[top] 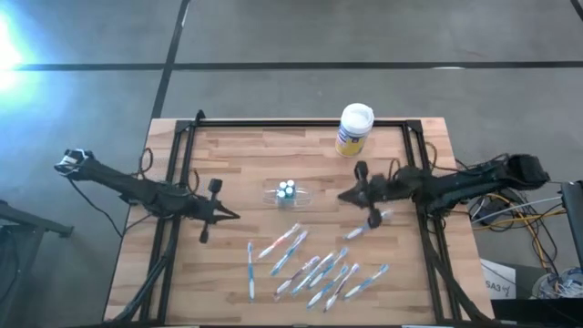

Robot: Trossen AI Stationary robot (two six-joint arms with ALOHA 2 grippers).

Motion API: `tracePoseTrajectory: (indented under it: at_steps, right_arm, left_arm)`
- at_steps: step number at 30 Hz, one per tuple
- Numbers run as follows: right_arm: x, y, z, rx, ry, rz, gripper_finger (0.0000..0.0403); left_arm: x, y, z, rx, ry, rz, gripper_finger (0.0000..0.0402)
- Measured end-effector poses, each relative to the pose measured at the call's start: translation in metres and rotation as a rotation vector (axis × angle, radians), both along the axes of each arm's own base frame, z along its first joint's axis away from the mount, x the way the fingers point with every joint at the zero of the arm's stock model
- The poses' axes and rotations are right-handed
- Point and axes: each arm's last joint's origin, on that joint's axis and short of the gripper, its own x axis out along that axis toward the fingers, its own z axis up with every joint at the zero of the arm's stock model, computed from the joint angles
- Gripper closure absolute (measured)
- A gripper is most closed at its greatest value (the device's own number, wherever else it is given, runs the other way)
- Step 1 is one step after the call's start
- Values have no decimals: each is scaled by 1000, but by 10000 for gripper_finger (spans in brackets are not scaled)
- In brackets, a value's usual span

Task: Pick & Place toothbrushing station
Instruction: Put the blue toothbrush into the transparent organizer

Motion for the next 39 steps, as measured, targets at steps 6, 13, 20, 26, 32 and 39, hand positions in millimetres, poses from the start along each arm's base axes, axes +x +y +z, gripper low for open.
tracePoseTrajectory:
  at_steps: [6, 13, 20, 26, 32, 39]
  right_arm:
    - [-21, -21, -18, 15, -22, -88, 394]
    - [-38, -20, -27, -13, -86, -101, 394]
    - [-48, -19, -39, -77, -91, -112, 394]
    - [-51, -19, -43, -116, -106, -119, 394]
    - [-52, -19, -39, -114, -142, -126, 394]
    - [-53, -20, -37, -62, -148, -123, 394]
  left_arm:
    - [-9, 8, 14, -60, -116, 39, 399]
    - [-10, 9, 13, -152, -93, 59, 400]
    - [-11, 9, 6, -280, -11, 92, 397]
    - [-10, 9, 1, -289, 42, 108, 387]
    - [-10, 8, 2, -310, 40, 93, 394]
    - [-9, 6, 1, -382, 52, 55, 392]
